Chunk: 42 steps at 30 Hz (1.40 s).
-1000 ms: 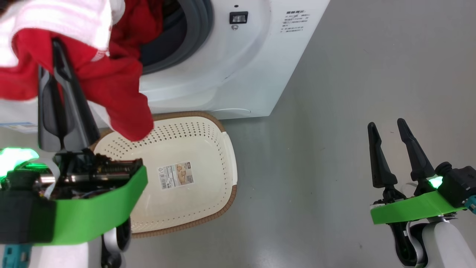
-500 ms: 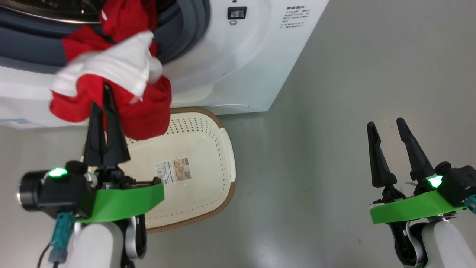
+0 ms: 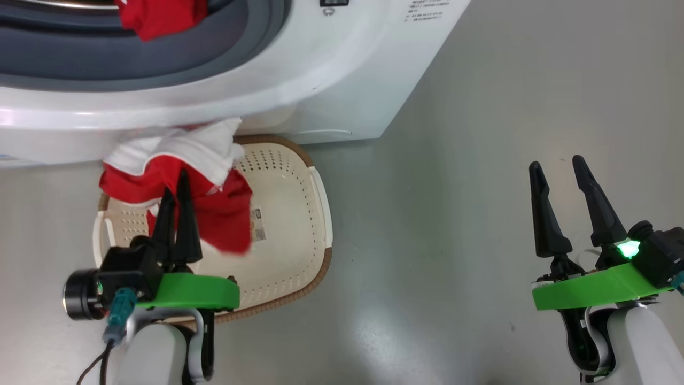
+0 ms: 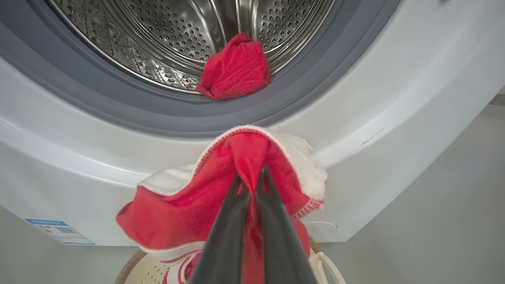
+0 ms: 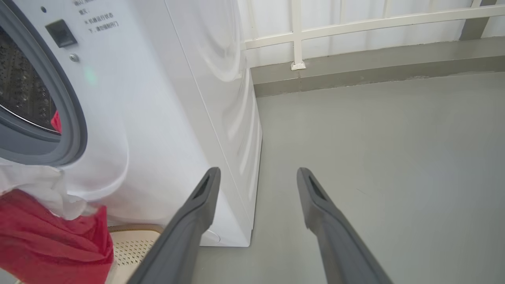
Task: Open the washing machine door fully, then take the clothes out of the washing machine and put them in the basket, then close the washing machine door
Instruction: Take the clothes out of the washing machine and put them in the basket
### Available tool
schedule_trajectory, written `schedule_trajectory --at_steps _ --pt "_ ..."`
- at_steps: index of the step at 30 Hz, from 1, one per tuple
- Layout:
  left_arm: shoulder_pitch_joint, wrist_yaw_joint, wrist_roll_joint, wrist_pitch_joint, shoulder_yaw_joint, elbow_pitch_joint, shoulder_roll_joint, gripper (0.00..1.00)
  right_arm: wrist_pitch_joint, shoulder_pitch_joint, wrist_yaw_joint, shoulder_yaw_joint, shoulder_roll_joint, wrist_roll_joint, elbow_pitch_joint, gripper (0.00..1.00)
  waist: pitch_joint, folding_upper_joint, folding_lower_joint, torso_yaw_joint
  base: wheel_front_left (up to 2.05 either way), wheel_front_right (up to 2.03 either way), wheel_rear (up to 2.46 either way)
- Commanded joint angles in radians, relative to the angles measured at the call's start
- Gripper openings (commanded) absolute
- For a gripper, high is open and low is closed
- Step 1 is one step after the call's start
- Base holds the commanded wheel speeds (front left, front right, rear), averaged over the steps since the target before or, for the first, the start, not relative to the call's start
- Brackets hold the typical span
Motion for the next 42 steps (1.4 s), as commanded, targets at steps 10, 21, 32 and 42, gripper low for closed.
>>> schedule_trajectory --at_steps 10,21,32,42 --pt "-0.065 -0.035 -0.014 -0.005 0.046 0.177 0.015 0.00 -0.006 -0.038 0.000 0.025 -0.002 0.011 -0.032 1.00 0.089 0.0000 0.0000 -0.019 0.00 0.00 0.00" --pt "-0.178 -0.062 -0.023 -0.005 0.038 0.403 0.015 0.00 -0.006 -0.067 0.000 0.032 -0.002 0.016 -0.042 1.00 0.186 0.0000 0.0000 -0.035 0.00 0.00 0.00" --pt "-0.270 -0.075 -0.024 -0.005 0.033 0.564 0.015 0.00 -0.006 -0.082 0.000 0.037 -0.004 0.020 -0.052 1.00 0.242 0.0000 0.0000 -0.045 0.00 0.00 0.00" --pt "-0.324 -0.088 -0.047 -0.005 0.023 0.665 0.015 0.35 -0.006 -0.087 0.000 0.038 -0.010 0.021 -0.057 1.00 0.264 0.0000 0.0000 -0.040 0.00 0.00 0.00"
